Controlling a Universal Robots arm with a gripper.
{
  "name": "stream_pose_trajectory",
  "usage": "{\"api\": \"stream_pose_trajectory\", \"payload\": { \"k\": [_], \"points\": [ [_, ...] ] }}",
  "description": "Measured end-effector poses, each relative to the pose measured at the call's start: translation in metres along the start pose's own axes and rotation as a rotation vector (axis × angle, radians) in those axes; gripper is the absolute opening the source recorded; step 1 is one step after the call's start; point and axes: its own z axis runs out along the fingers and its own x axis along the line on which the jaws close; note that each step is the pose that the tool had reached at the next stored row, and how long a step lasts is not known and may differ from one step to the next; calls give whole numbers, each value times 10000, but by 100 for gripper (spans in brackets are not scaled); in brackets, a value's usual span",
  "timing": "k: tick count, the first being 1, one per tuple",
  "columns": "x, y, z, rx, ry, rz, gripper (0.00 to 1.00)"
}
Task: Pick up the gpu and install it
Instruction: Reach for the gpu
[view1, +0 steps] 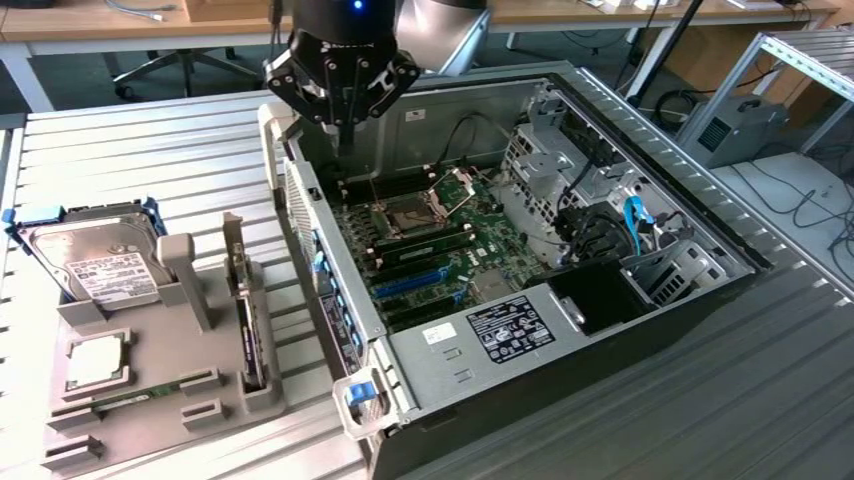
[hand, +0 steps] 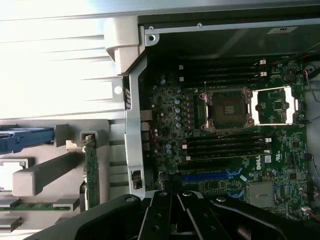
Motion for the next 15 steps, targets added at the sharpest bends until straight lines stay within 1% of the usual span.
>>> {"api": "stream_pose_trajectory", "payload": {
  "k": [15],
  "points": [
    [54, -4, -1, 0, 0, -1, 11]
  ]
}}
